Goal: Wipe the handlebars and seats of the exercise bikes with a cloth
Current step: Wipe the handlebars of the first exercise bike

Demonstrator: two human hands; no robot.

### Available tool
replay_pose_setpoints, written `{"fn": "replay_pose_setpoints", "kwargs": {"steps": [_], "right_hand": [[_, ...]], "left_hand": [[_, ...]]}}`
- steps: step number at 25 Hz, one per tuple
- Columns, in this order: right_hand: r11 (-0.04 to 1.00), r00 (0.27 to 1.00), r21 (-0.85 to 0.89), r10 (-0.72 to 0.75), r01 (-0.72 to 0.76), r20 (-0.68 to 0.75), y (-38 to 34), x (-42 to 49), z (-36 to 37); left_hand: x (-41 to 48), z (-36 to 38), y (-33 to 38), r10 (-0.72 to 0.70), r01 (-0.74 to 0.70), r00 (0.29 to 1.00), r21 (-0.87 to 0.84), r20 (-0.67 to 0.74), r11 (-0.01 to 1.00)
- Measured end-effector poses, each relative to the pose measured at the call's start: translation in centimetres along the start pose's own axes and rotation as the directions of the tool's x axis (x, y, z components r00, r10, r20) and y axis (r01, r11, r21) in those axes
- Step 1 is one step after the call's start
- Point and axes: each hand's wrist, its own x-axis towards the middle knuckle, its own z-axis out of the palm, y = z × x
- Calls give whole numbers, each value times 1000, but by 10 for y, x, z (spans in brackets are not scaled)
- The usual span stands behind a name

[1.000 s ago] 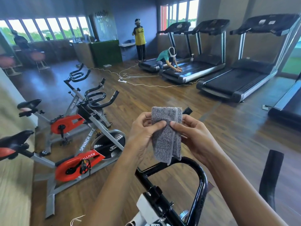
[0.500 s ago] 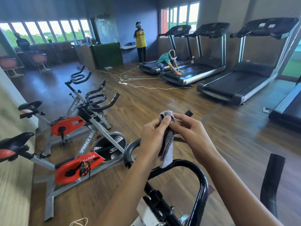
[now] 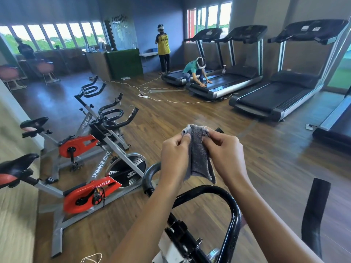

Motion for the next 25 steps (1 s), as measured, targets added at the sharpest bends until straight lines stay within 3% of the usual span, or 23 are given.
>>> {"fn": "replay_pose_setpoints", "kwargs": {"steps": [4,11,14,17,19,21,24,25], "right_hand": [[998,997,-45,-47,50,57,-15,-7,6],[992,996,-99,-79,82,32,-12,-7,5],[986,979,-139,-68,96,190,-12,-8,7],[995,888,77,16,-58,460,-6,3,3],[965,901,229,16,-127,434,0,13,-8],[954,940,271,30,-128,338,3,22,-18],[912,902,356,33,-204,431,4,29,-22],[905,916,385,12,-181,402,3,30,-20]], "left_hand": [[-7,10,4,23,-23,1000,8,0,1000],[-8,13,1,52,-52,998,-3,-19,999],[-11,16,9,23,-22,1000,-101,13,995],[0,7,10,31,-31,1000,-96,3,995],[7,-2,11,-2,3,1000,-109,7,994],[11,-9,16,-33,45,997,-187,71,981],[10,-14,22,-4,76,968,-278,251,958],[12,-15,21,6,72,961,-270,278,960]]}}
